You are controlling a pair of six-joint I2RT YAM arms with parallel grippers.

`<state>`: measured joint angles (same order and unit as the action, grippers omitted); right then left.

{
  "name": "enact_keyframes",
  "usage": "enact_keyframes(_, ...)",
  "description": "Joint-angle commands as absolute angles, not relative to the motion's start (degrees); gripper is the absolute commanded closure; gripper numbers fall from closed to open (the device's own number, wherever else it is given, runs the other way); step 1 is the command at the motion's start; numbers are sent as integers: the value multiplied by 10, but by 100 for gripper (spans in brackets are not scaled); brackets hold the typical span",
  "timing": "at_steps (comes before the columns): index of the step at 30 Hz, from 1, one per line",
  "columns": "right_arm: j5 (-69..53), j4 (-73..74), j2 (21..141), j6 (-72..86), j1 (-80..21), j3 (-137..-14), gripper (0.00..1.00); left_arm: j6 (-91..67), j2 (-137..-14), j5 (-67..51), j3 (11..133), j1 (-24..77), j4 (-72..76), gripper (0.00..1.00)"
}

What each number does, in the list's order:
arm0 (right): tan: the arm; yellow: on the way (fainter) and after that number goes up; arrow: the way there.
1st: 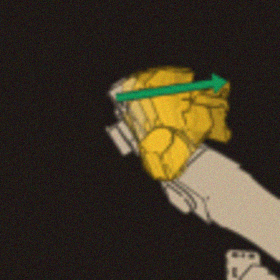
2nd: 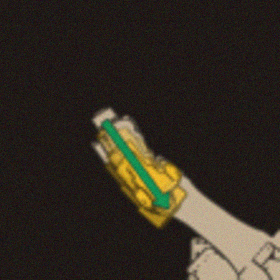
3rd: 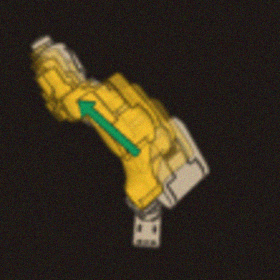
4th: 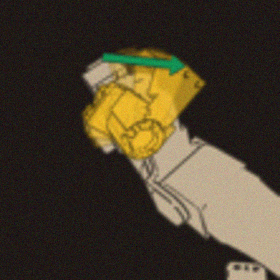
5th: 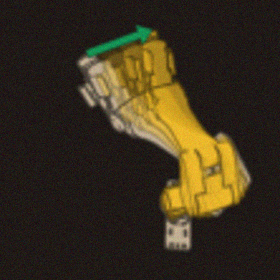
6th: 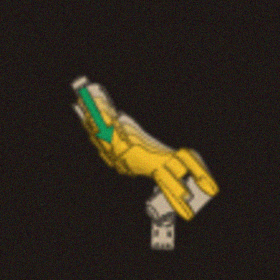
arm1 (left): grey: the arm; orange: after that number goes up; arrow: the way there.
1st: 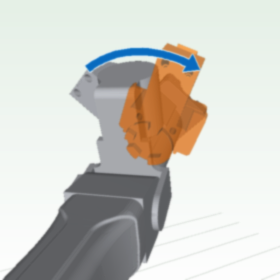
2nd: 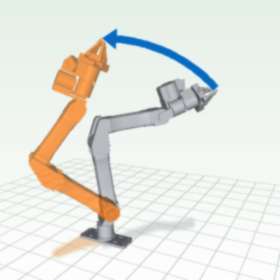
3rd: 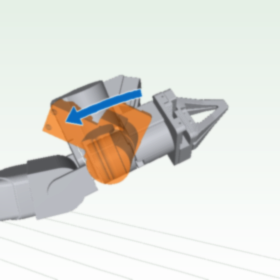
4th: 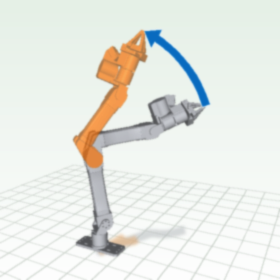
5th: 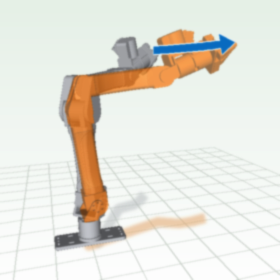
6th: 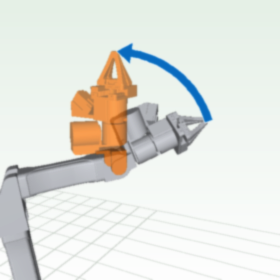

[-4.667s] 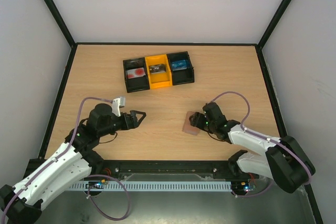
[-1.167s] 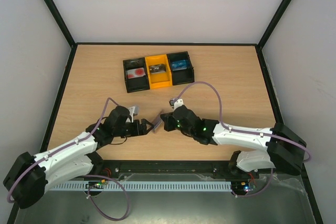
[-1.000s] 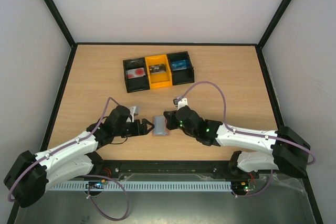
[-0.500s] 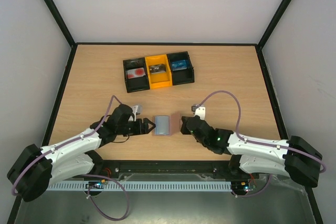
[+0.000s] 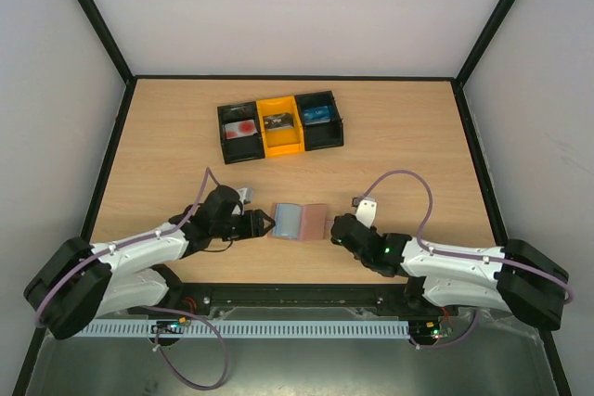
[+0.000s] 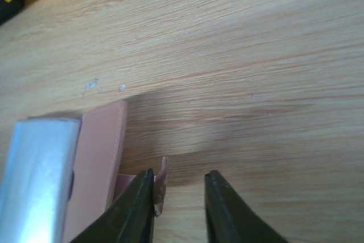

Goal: Take the credit cards out of the card holder

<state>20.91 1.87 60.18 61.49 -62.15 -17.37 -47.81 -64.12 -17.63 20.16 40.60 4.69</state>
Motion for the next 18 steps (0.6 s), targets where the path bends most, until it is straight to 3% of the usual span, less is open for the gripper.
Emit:
enact_keyframes(1, 237, 107, 602, 634, -621, -231, 72, -481, -655, -172, 191, 410, 79, 36)
enact_keyframes(11, 121, 96, 572, 583, -623, -323, 64, -482, -647, -171, 182, 409, 98, 37)
enact_keyframes(18, 43, -9, 655, 574, -625, -343, 67, -490, -635, -160, 172, 410, 101, 39)
